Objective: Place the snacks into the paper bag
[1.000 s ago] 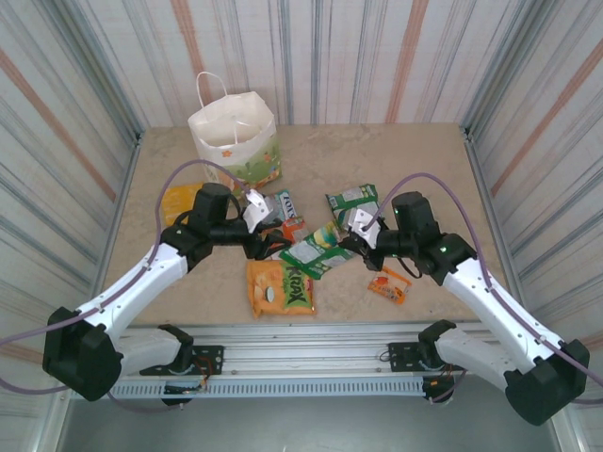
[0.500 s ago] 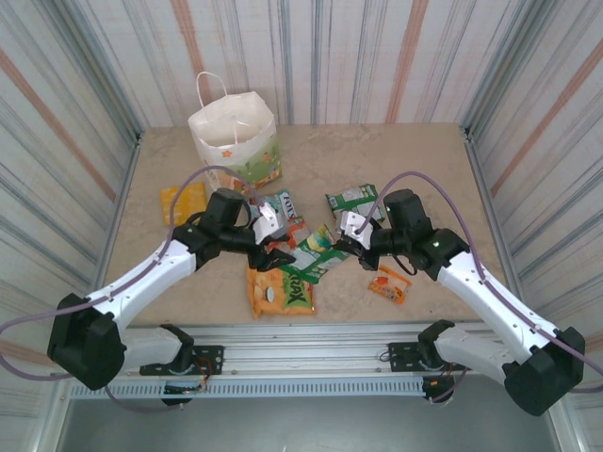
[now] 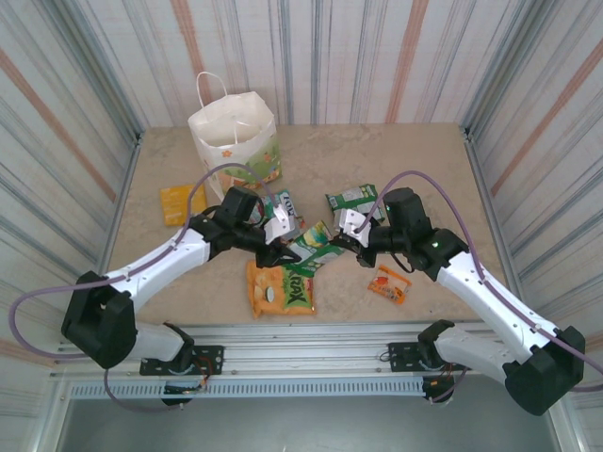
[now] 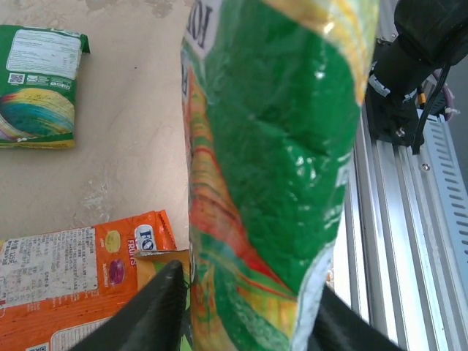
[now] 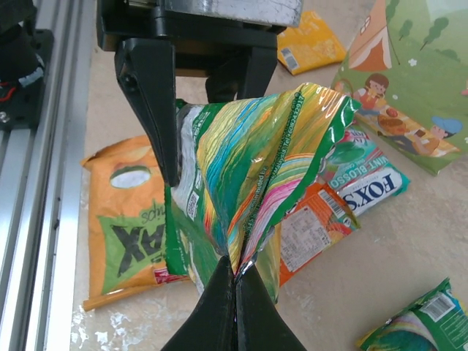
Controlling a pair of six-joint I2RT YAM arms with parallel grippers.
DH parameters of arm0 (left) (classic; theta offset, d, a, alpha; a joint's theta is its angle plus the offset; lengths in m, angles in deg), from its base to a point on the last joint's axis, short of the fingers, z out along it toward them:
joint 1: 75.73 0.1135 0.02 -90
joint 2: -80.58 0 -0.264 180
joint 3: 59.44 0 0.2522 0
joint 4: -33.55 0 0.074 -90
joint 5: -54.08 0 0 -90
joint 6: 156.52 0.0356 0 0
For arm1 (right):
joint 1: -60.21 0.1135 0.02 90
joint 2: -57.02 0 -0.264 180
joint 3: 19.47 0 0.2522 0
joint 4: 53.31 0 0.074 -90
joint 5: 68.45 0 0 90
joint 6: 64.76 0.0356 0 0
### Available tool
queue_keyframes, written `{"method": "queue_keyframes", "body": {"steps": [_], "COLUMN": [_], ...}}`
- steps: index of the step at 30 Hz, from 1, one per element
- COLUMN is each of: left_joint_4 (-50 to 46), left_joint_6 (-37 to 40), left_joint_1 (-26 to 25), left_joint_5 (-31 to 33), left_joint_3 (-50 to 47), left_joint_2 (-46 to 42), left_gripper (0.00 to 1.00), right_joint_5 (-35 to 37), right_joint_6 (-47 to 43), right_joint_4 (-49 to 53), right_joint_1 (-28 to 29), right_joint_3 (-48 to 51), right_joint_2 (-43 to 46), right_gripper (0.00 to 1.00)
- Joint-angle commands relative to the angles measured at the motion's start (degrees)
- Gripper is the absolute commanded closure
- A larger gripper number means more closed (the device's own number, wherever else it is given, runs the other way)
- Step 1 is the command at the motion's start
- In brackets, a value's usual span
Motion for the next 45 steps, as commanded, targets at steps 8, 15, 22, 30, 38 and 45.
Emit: {"method": "queue_keyframes", "body": {"steps": [8, 15, 22, 30, 38, 45], "left_joint_4": [-0.5, -0.4, -2.6, -13.1, -15.8, -12.0], "left_joint_6": [-0.6, -3.8, -8.7, -9.1, -7.6, -8.7], "left_joint_1": [-0.3, 0.2, 2.6, 7.4, 11.4, 17.2], "left_joint_5": [4.5, 14.5, 21.9, 23.3, 29.2, 28.9], "left_joint_3": [1.8, 2.1, 9.6, 27.7, 42.8, 49.6], "left_joint_2": [-3.9, -9.2, -10.0, -2.7, 4.2, 7.9], "left_gripper": [0.93, 1.00, 1.00, 1.00, 1.00, 1.00], "right_joint_5": [2.8, 13.1, 17.9, 17.7, 19.5, 18.4], "right_joint_6": [3.7, 14.8, 24.3, 34.4, 39.9, 39.9], "right_joint_4": [-7.5, -17.3, -21.9, -27.9, -27.1, -26.4], "right_joint_1": [0.4, 0.4, -0.4, -0.4, 0.4, 2.8], "right_joint_3": [1.0, 3.9, 4.5, 4.3, 0.0, -1.8], "right_joint_2": [0.5, 1.5, 3.5, 2.2, -4.1, -7.7], "right_gripper": [0.94, 0.46, 0.32, 0.30, 0.29, 0.29]}}
